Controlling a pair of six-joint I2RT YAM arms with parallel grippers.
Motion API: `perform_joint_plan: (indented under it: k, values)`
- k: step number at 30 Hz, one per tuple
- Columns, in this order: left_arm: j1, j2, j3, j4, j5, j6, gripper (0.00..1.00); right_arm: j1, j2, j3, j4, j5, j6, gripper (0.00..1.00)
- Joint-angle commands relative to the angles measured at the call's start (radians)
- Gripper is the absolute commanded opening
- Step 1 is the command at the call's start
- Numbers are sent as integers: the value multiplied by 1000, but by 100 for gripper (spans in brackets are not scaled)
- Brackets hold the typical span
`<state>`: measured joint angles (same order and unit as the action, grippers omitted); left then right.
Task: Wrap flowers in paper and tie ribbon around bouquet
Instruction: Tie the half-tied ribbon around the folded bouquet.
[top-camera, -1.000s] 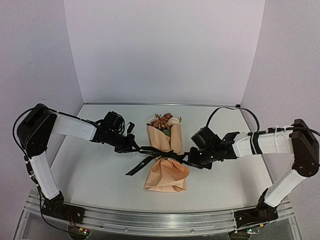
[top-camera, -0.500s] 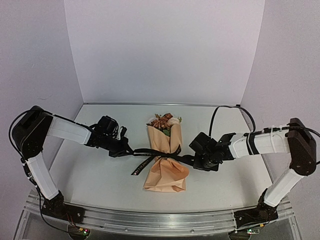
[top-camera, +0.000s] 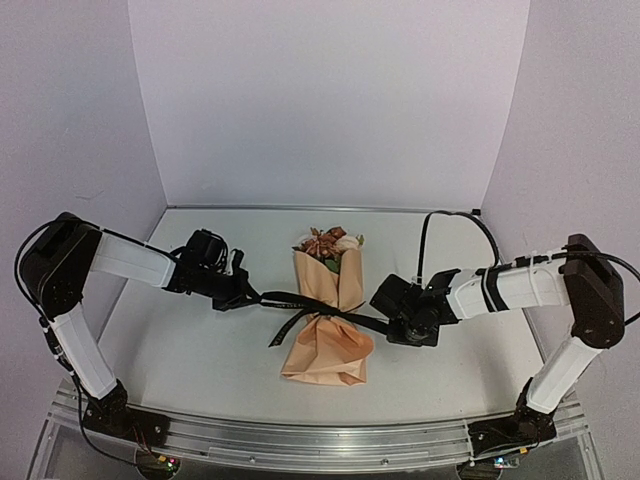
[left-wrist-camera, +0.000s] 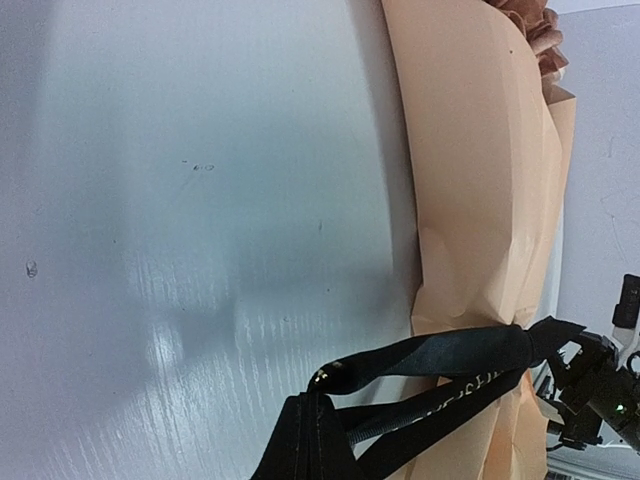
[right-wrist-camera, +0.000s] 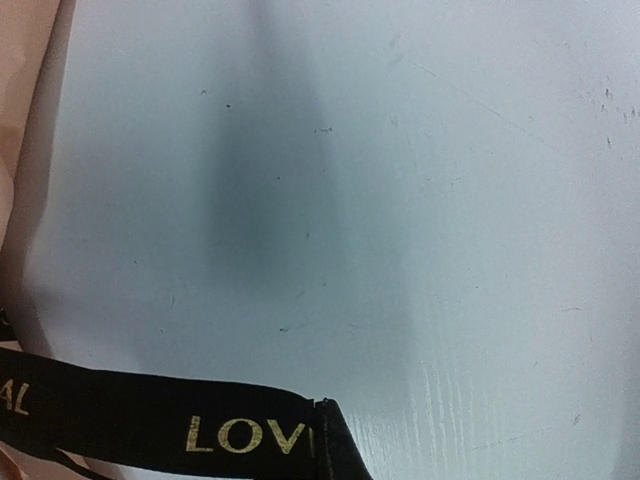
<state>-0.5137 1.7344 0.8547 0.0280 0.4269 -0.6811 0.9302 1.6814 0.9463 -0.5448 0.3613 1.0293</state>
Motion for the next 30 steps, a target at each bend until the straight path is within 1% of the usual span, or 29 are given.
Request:
perform_joint_plan:
  k: [1,5,7,8,11,12,14,17,21,22,24,28,30]
  values:
    - [5,-31,-13,34,22,8,0,0,14,12,-33,46,0,0]
    - [6,-34,-18,81,83,12,0,3,8,25,-30,45,-30,0]
    - [6,-36,-27,121,106,-12,5,11,12,44,-25,36,-50,0]
    - [5,-37,-33,138,113,-32,13,14,17,53,-24,33,-57,0]
    - [1,-32,-44,190,126,-99,22,26,25,71,-23,22,-63,0]
    - [0,-33,-49,191,120,-126,28,29,26,77,-23,19,-63,0]
    - [0,-46,-68,203,100,-188,37,34,29,85,-21,14,-60,0]
    - [-5,-78,-105,208,60,-282,46,40,28,89,-18,11,-56,0]
    - [-20,-123,-142,205,13,-413,52,43,25,87,-14,9,-53,0]
    - [-26,-136,-158,209,3,-460,53,44,23,85,-12,10,-52,0]
    - [-44,-155,-209,270,-16,-594,55,44,19,78,-7,9,-51,0]
    - [-96,-146,-246,350,-80,-806,55,44,7,60,12,2,-52,0]
    - [-121,-121,-236,366,-117,-860,52,45,0,48,22,1,-52,0]
